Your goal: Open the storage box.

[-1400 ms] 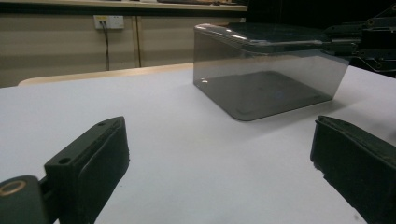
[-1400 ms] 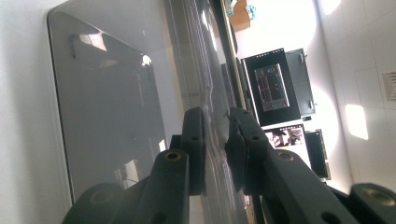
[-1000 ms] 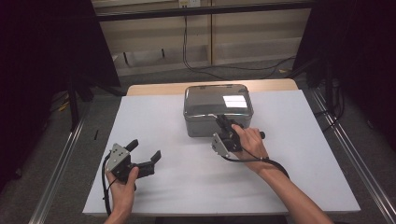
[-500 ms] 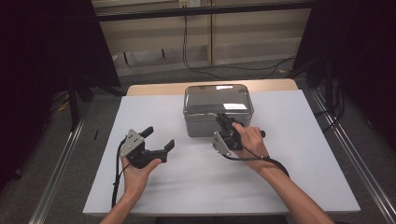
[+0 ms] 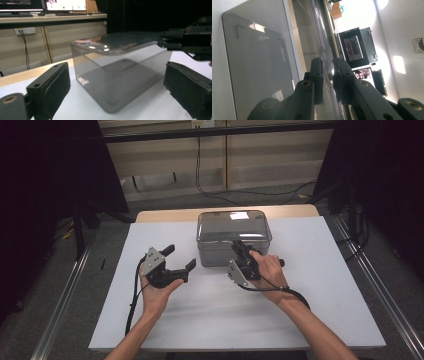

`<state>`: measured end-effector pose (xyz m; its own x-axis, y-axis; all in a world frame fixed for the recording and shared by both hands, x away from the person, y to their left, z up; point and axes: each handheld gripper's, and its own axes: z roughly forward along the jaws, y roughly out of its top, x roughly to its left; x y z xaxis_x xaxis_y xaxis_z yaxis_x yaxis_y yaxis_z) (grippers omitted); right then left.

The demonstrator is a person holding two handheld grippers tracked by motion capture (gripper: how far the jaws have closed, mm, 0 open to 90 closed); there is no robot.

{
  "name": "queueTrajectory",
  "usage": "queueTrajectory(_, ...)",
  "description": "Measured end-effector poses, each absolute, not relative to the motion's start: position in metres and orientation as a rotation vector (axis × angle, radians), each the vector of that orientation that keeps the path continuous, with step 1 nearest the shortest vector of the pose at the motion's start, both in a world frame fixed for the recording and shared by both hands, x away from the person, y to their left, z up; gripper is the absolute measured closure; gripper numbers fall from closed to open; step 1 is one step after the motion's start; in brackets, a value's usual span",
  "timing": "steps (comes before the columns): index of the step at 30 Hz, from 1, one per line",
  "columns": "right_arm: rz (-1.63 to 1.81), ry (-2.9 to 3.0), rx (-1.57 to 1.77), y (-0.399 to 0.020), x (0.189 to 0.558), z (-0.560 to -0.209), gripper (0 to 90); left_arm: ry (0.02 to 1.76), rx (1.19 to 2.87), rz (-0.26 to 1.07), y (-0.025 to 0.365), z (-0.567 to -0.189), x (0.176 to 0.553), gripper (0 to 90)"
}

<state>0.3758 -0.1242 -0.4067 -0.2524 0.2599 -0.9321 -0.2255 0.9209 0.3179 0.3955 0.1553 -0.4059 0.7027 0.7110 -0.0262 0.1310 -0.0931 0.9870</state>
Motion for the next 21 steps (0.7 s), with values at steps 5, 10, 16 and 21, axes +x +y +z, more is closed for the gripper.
queueTrajectory(5, 0.461, 1.759, 0.022, -0.124, 0.376, -0.405, 78.2, 0.705, 1.64, 0.569, 0.15, -0.408, 0.409, 6.6)
queueTrajectory(10, 0.464, 1.751, 0.02, -0.124, 0.378, -0.401, 78.5, 0.707, 1.646, 0.574, 0.146, -0.41, 0.421, 5.9)
queueTrajectory(16, 0.472, 1.75, 0.024, -0.124, 0.378, -0.4, 78.4, 0.724, 1.662, 0.59, 0.141, -0.41, 0.433, 5.9)
queueTrajectory(21, 0.473, 1.751, 0.028, -0.124, 0.378, -0.399, 78.4, 0.731, 1.66, 0.615, 0.136, -0.411, 0.442, 7.7)
